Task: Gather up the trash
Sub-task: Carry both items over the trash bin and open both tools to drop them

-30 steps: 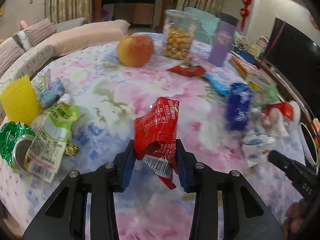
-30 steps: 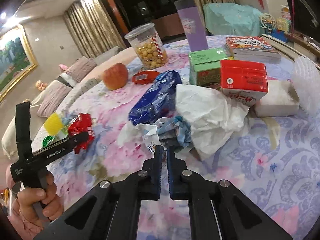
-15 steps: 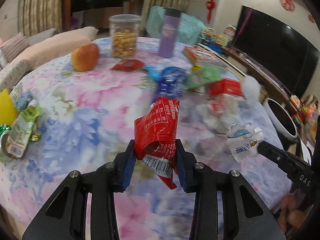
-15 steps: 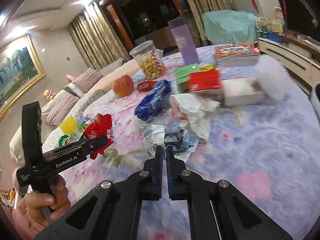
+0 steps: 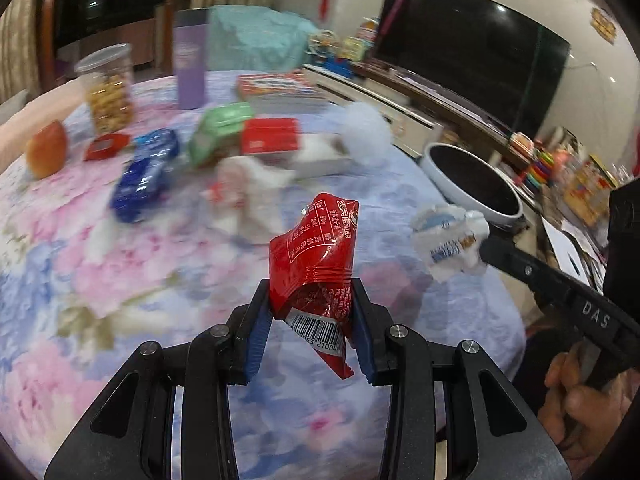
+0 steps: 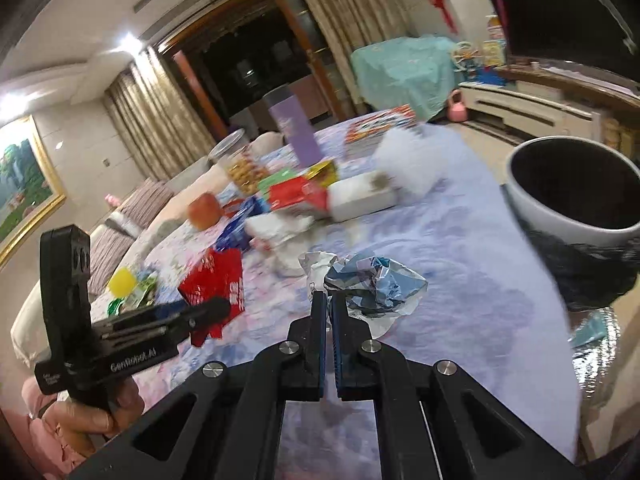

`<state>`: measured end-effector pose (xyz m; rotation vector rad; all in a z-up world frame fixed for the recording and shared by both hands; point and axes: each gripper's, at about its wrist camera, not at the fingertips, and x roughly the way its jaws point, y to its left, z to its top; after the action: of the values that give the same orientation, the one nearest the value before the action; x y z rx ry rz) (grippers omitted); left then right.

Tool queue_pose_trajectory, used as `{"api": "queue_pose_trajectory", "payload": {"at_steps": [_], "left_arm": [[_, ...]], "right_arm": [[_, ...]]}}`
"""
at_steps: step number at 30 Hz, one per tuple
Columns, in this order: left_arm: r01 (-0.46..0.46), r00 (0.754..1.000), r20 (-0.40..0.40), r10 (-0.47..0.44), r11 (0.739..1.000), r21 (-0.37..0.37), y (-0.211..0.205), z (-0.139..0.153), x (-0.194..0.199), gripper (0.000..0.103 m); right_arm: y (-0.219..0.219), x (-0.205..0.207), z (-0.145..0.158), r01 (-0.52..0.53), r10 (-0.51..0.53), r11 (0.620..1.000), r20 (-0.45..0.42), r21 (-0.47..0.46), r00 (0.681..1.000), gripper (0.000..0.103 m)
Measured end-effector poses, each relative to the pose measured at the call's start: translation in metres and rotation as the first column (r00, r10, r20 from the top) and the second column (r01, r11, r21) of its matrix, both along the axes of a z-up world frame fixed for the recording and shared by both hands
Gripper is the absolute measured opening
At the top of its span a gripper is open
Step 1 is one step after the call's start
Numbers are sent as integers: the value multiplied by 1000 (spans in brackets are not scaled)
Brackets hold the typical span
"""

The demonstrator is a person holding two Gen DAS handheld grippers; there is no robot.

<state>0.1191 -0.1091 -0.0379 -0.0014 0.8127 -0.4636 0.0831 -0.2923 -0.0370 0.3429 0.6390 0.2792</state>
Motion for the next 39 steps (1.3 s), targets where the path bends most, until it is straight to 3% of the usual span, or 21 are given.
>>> {"api": "queue_pose_trajectory", "payload": {"at_steps": [23,39], "left_arm": [[242,970,16,-243,969,45,-146,16,28,36],[321,947,9,-322,945,60,-219,23,75,36]], "right_arm": [[-126,-4,22,224,-224,975,59,6,973,3],[-181,34,19,256,-256,967,24,17,966,3]]}}
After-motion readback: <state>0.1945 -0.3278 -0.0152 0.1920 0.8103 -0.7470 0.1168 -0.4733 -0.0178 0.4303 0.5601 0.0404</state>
